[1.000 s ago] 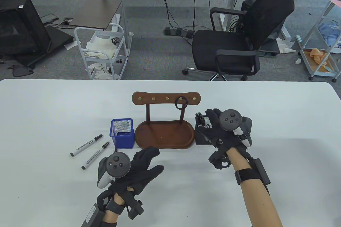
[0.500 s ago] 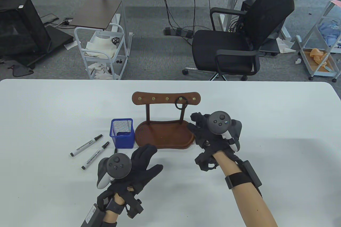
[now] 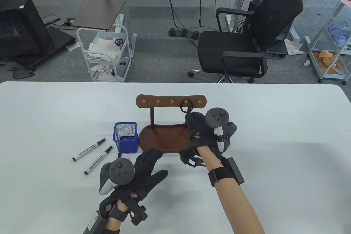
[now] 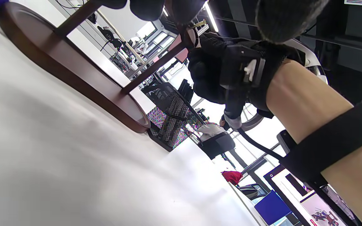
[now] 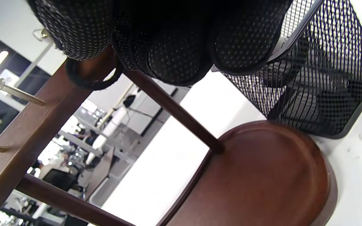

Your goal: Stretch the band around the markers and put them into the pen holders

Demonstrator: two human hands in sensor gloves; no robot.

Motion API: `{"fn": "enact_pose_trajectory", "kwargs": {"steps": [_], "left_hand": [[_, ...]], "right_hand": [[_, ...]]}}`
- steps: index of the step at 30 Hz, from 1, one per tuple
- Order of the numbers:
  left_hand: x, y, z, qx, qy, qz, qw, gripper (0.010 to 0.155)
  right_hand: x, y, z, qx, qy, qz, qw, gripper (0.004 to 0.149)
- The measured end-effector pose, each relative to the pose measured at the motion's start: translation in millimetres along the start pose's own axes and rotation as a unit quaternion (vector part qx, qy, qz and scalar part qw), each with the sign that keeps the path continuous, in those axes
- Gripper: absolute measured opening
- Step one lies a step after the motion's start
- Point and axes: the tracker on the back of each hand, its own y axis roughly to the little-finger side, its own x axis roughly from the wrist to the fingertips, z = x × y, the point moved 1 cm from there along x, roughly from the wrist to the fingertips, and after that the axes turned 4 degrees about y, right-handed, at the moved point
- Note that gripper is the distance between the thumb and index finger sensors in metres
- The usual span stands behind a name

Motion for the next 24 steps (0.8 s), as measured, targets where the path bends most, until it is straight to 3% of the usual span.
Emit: {"fn": "enact_pose_trajectory", "kwargs": {"steps": [11, 24], "left_hand": [[-0.5, 0.6, 0.6, -0.002, 0.0, -0.002, 1.0, 0.084], [-0.2, 0.8, 0.2, -0.003, 0.003, 0.001, 1.0, 0.084]], "right_hand": [[12.6, 7.3, 16.3, 0.062, -0.047, 0.066, 0.995, 0.059], [19.6, 14.2, 23.2, 0.147, -0.093, 0.103, 0.979, 0.05]]}}
